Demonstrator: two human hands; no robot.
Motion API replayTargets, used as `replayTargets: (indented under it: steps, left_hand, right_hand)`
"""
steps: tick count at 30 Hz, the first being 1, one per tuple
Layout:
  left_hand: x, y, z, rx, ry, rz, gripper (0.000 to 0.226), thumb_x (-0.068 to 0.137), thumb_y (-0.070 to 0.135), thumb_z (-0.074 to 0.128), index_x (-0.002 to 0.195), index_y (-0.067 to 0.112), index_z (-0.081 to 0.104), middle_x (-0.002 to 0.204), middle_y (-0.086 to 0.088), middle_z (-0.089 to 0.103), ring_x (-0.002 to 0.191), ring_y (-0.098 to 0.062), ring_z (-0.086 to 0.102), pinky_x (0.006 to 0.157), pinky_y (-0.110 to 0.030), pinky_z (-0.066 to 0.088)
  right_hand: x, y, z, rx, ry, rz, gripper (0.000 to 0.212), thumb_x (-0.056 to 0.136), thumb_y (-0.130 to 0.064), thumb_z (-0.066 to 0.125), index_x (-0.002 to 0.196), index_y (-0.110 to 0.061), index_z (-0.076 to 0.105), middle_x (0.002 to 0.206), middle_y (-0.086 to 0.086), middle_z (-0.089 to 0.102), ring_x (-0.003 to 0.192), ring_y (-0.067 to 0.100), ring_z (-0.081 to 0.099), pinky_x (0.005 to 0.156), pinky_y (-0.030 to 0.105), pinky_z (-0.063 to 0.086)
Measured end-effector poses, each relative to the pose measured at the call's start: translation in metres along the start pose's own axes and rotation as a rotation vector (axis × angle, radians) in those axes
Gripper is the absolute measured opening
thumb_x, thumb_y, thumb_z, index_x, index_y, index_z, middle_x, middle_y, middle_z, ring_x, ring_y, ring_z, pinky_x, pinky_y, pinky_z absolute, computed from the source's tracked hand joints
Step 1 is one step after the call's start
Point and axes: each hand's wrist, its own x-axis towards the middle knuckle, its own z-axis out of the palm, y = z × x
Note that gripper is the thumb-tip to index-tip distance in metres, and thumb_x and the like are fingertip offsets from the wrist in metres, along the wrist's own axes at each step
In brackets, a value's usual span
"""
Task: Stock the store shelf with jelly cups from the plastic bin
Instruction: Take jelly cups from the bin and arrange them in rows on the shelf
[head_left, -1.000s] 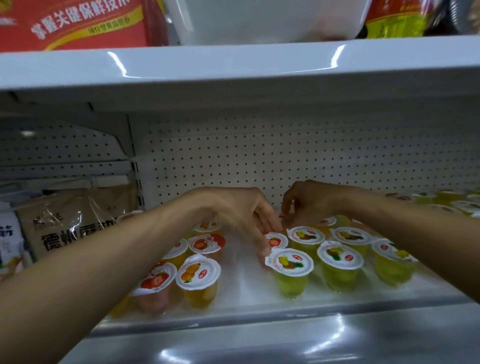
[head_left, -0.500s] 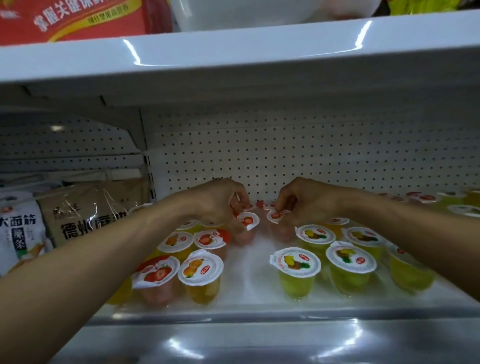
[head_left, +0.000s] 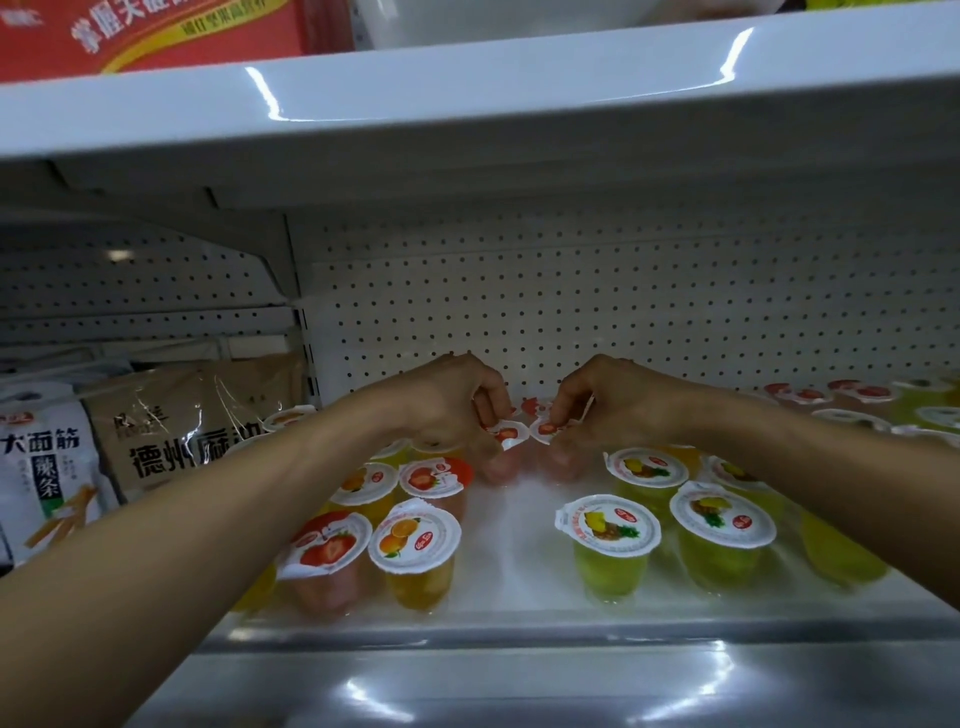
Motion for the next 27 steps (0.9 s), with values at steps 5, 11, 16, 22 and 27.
replayTargets:
  steps: [5,11,16,22,27]
  left_hand:
    - [-0.002,0.001,-0.001,0.057,-0.008,-0.007,0.04,0.063,0.041,0.089,0.097,0.033,0.069,0.095,0.019,0.068,0.09,-0.004,0.064,0.086,-0.031,0.056]
    - [-0.031,0.03,-0.001,-0.031,0.139,0.178,0.019,0.078,0.042,0.077,0.094,0.032,0.075,0.088,0.017,0.072,0.087,-0.002,0.066,0.088,-0.032,0.053]
    - [-0.064,0.067,0.008,-0.185,-0.171,0.268,0.039,0.068,0.052,0.079,0.099,0.028,0.075,0.095,0.014,0.074,0.093,0.0,0.067,0.087,-0.019,0.051]
    - [-0.065,0.081,0.025,-0.043,-0.078,0.259,0.039,0.064,0.046,0.087,0.097,0.031,0.072,0.09,0.015,0.072,0.084,0.001,0.064,0.081,-0.027,0.053]
    - [-0.073,0.068,0.021,0.173,0.085,0.174,0.035,0.066,0.048,0.081,0.097,0.034,0.072,0.085,0.016,0.07,0.084,0.0,0.062,0.087,-0.025,0.04]
  right_hand:
    - [-0.003,-0.003,-0.002,-0.018,-0.032,0.015,0.02,0.077,-0.039,0.075,0.095,-0.03,0.074,0.094,-0.014,0.069,0.084,0.004,0.063,0.085,0.03,0.054]
    - [-0.036,-0.003,-0.032,0.07,-0.069,-0.065,0.015,0.082,-0.03,0.074,0.096,-0.034,0.075,0.089,-0.014,0.074,0.085,0.005,0.068,0.085,0.028,0.053]
    - [-0.068,-0.004,-0.043,-0.098,-0.188,0.004,0.024,0.08,-0.04,0.075,0.104,-0.035,0.072,0.089,-0.014,0.073,0.083,0.003,0.066,0.081,0.026,0.052]
    - [-0.075,-0.01,-0.033,-0.281,-0.122,0.151,0.036,0.071,-0.052,0.077,0.104,-0.041,0.068,0.093,-0.013,0.067,0.083,0.005,0.064,0.083,0.031,0.054]
    - [-0.075,-0.013,-0.019,-0.243,0.009,0.115,0.03,0.068,-0.049,0.078,0.093,-0.035,0.07,0.089,-0.011,0.062,0.079,0.003,0.057,0.068,0.026,0.046]
